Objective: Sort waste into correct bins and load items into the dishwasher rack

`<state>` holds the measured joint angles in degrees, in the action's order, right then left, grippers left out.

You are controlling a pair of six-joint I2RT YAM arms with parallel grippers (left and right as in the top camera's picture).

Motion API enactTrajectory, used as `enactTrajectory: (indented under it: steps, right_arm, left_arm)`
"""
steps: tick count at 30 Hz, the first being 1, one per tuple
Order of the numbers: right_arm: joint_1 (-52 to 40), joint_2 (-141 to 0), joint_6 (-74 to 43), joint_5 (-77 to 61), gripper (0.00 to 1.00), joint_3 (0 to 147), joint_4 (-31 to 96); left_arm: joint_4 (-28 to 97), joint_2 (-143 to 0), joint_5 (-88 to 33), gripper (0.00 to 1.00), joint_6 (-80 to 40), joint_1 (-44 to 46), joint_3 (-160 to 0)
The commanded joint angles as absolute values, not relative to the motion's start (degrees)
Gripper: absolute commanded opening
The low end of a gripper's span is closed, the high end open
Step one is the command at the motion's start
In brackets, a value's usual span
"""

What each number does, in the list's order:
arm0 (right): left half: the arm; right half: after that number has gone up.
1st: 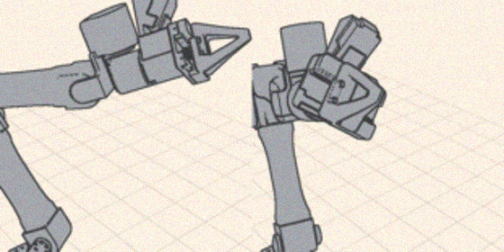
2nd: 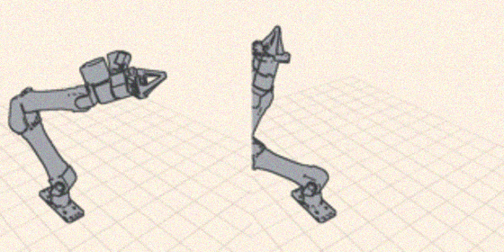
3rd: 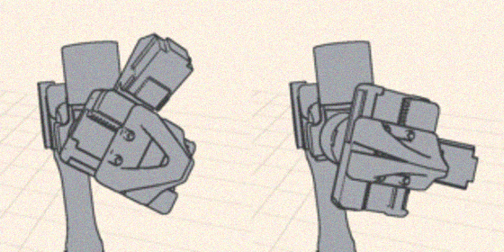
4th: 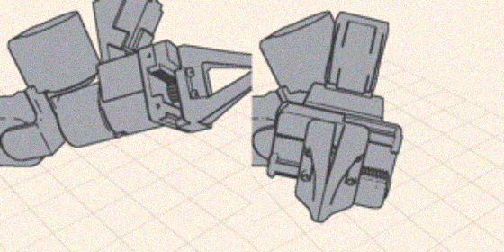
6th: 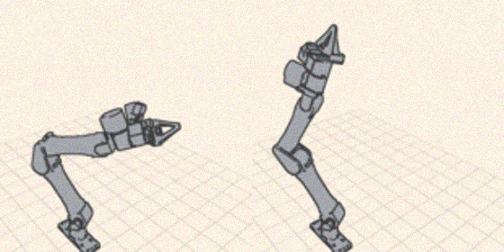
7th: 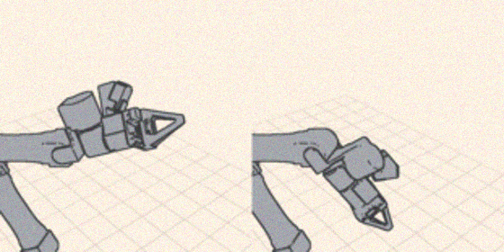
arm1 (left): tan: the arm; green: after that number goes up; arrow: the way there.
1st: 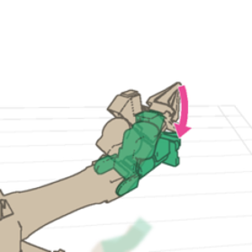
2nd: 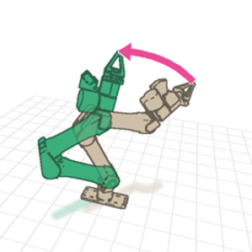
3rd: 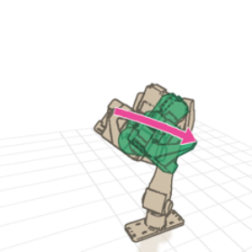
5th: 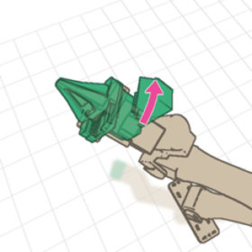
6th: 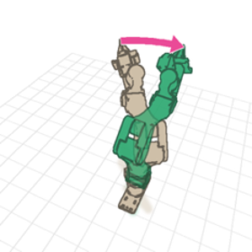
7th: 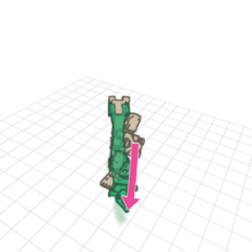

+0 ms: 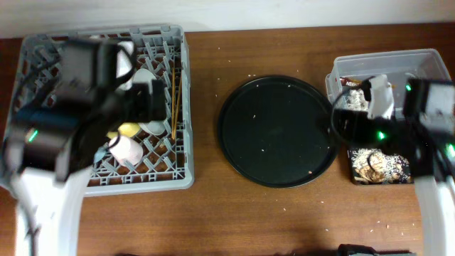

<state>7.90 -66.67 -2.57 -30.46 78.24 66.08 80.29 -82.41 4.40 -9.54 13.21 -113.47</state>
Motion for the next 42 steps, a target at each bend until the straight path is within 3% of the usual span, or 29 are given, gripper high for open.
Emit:
enactTrajectory:
  steps: [1, 11, 15, 19, 22, 31, 36, 39, 42]
  right_arm:
    - [7.0, -61.3, -1.0, -32.6, 0.98, 79.0, 66.3]
    - [6.8, -62.8, -1.9, -32.3, 0.98, 79.0, 67.0]
    - [5.3, -60.5, 0.5, -23.5, 0.98, 77.5, 62.8]
    - [0.4, -48.3, 13.4, -23.5, 0.98, 62.6, 41.6]
    - [-0.5, -35.4, 14.8, -22.9, 0.98, 45.6, 28.9]
    - [-0.4, -1.0, 14.8, -22.8, 0.98, 14.0, 17.8]
    - [-0.4, -0.6, 14.7, -21.7, 0.98, 7.9, 11.8]
    - [-0.4, -0.2, 14.7, -19.9, 0.98, 0.8, -0.1]
    - [-0.4, -0.3, 14.6, -19.9, 0.98, 0.3, -0.1]
  left_arm:
    - [79.9, -79.7, 1.9, 0.99, -7.6, 13.2, -113.6]
    - [84.8, -78.5, 1.9, 0.99, -7.6, 13.2, -113.5]
    - [86.2, -78.5, 1.9, 0.99, -7.6, 13.2, -113.5]
    - [86.2, -78.5, 1.9, 0.99, -7.6, 13.2, -113.5]
    - [86.2, -78.5, 1.9, 0.99, -7.6, 13.2, -113.5]
    - [86.2, -78.5, 1.9, 0.99, -7.6, 13.2, -113.5]
    - [86.2, -78.5, 1.9, 0.99, -7.6, 13.2, -113.5]
    - [86.2, -78.5, 1.9, 0.99, -7.6, 13.2, -113.5]
    - [86.2, -78.5, 1.9, 0.99, -7.6, 13.2, -113.5]
